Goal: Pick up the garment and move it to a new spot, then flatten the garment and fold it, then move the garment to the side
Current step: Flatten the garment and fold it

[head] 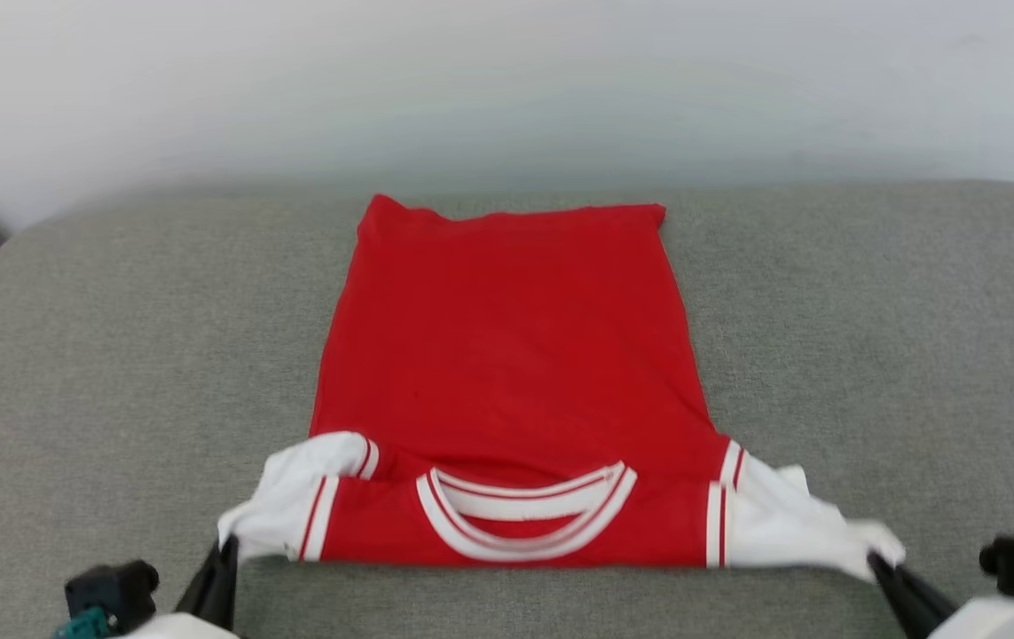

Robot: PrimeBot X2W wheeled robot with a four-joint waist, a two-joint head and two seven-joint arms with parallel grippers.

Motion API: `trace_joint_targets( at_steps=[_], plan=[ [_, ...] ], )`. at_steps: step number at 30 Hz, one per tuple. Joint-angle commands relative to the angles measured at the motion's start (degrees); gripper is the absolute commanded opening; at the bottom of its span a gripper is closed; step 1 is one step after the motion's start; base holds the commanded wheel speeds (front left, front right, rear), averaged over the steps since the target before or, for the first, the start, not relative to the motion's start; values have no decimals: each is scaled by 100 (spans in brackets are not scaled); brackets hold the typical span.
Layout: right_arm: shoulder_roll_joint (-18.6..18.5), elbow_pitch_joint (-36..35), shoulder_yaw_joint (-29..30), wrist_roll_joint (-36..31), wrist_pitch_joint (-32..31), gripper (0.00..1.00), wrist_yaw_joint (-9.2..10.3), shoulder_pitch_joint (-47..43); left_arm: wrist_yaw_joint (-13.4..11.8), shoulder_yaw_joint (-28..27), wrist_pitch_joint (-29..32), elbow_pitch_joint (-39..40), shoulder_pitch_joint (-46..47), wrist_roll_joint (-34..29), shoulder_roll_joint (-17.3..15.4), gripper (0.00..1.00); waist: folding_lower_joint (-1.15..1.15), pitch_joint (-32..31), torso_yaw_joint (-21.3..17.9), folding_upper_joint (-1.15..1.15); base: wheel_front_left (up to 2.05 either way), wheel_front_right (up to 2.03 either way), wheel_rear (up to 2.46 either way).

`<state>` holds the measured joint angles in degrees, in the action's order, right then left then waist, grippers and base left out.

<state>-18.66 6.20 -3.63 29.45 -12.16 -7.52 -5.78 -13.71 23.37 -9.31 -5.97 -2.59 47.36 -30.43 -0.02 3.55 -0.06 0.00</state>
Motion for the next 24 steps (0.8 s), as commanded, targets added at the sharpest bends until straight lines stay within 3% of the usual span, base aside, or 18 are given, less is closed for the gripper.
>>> trace_joint_targets(
  at_steps=[1,5,6,7,8,15,24],
  plan=[
    [60,-30,47,-14,-50,0,6,-156,-41,10,3,18,-83,29,18,0,2,-75,47,0,0,0,0],
    [270,-120,100,-279,-359,0,6,-780,-75,154,45,37,-364,53,97,0,2,-136,87,0,0,0,0],
    [316,-150,104,-316,-426,26,6,-875,-86,168,35,51,-393,42,106,0,2,-133,95,0,0,0,0],
    [364,-196,114,-336,-486,60,6,-924,-99,181,27,61,-399,34,115,0,2,-121,100,0,0,0,0],
    [413,-246,118,-345,-544,100,6,-946,-101,193,21,83,-397,26,129,0,2,-105,105,0,0,0,0],
    [494,-648,581,-473,-620,100,5,-233,-179,245,30,372,-148,-129,108,0,2,176,155,0,0,0,0],
    [237,123,1114,-438,-1036,100,5,2413,-290,342,-49,1037,442,-456,238,0,2,1109,635,0,0,0,0]
  ],
)
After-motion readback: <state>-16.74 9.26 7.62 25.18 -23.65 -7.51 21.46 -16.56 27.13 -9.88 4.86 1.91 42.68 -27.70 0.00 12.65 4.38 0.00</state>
